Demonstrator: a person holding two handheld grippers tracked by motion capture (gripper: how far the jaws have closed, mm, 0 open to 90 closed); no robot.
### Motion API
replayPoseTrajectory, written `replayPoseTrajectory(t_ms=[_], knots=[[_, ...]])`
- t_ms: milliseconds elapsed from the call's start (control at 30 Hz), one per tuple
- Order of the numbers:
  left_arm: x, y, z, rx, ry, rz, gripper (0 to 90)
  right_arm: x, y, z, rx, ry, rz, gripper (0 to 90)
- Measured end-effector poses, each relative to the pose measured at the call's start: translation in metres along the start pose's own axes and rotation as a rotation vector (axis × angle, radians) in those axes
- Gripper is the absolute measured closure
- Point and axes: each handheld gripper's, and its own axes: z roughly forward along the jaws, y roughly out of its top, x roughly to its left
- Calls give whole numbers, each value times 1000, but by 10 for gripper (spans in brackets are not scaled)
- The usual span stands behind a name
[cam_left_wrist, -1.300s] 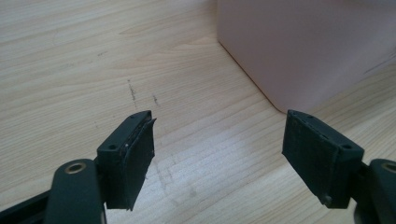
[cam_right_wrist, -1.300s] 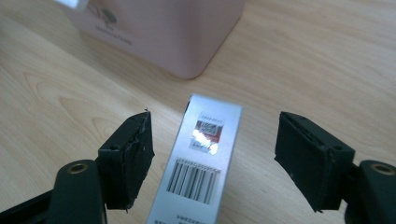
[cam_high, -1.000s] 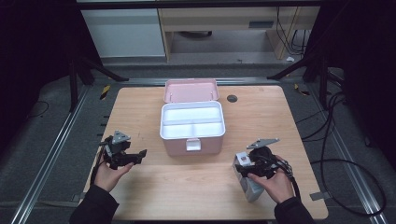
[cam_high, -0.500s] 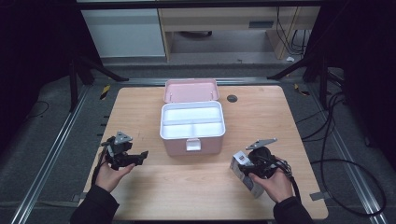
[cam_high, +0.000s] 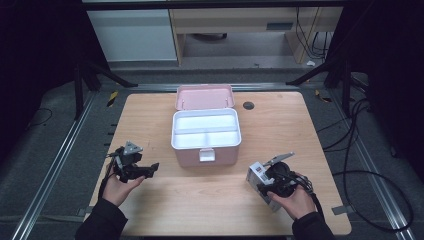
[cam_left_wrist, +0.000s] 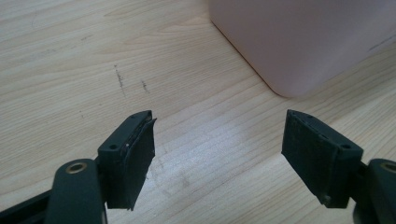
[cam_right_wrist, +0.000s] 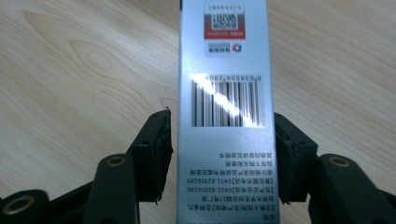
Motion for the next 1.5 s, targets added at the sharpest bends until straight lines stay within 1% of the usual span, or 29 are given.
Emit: replayPoseTrajectory(t_ms=[33,100,133,167,200,333,433,467,500,533,567,600,700,733,767,800,833,867,900,933,1033,1133,1200,1267,1300,1367,1433,1467,1500], knots=[[0,0,0,1,-1,3,251,-1,0,3,21,-8,2,477],[0,0,0,0,-2,2,251,-1,0,4,27,-8,-1,483],[0,0,1,1,-2,1,251,-1,0,7,47,-12,-2,489],[0,0,1,5,-2,0,251,-1,0,7,47,-12,-2,489],[0,-1,2,8,-2,1,251,-1,0,9,59,-7,-3,525],[0,0,2,8,-2,3,251,0,3,8,72,-17,-16,548],[-1,0,2,8,-3,4,251,-1,4,7,75,-15,-21,552],[-1,0,2,8,-3,4,251,-4,4,4,62,-20,-18,553],[0,0,3,10,-3,4,251,-4,4,4,62,-20,-18,553],[0,-1,3,14,-2,6,251,-9,5,-1,35,-33,-8,553],[0,-1,3,14,-2,6,252,-9,5,-1,35,-33,-8,553],[0,-1,3,15,-2,7,251,-17,5,-7,8,-56,13,552],[0,0,3,13,-2,5,252,-34,4,-12,-25,-99,59,552],[0,0,4,12,-2,5,252,-34,4,-12,-25,-99,59,552],[0,0,4,13,-3,7,252,-41,3,-13,-28,-113,76,552],[0,0,4,12,-3,7,252,-53,-2,-13,-27,-141,112,552],[0,0,4,10,-3,5,252,-59,-4,-13,-20,-151,131,551],[0,0,4,10,-3,3,252,-59,-4,-13,-20,-151,131,551],[0,0,4,10,-3,3,253,-69,-9,-11,-12,-164,162,550],[0,0,4,10,-3,2,253,-69,-9,-11,-12,-164,162,550],[-1,0,4,8,-3,1,255,-79,-15,-7,6,-179,193,549],[0,0,4,5,-3,-3,256,-81,-16,-4,23,-178,201,545],[0,0,4,6,-4,-3,256,-82,-16,-4,17,-176,204,543],[0,0,3,5,-4,-4,257,-82,-17,-3,16,-179,199,523],[0,0,3,4,-3,-4,257,-82,-17,-3,16,-183,193,496],[0,1,3,4,-4,-1,257,-81,-17,-3,2,-187,183,437],[0,2,2,-1,-5,-5,257,-81,-16,-5,-15,-195,177,411],[0,2,2,-1,-5,-5,257,-81,-16,-5,-15,-195,177,411],[0,3,1,-7,-3,-13,261,-80,-13,-9,-46,-205,169,380]])
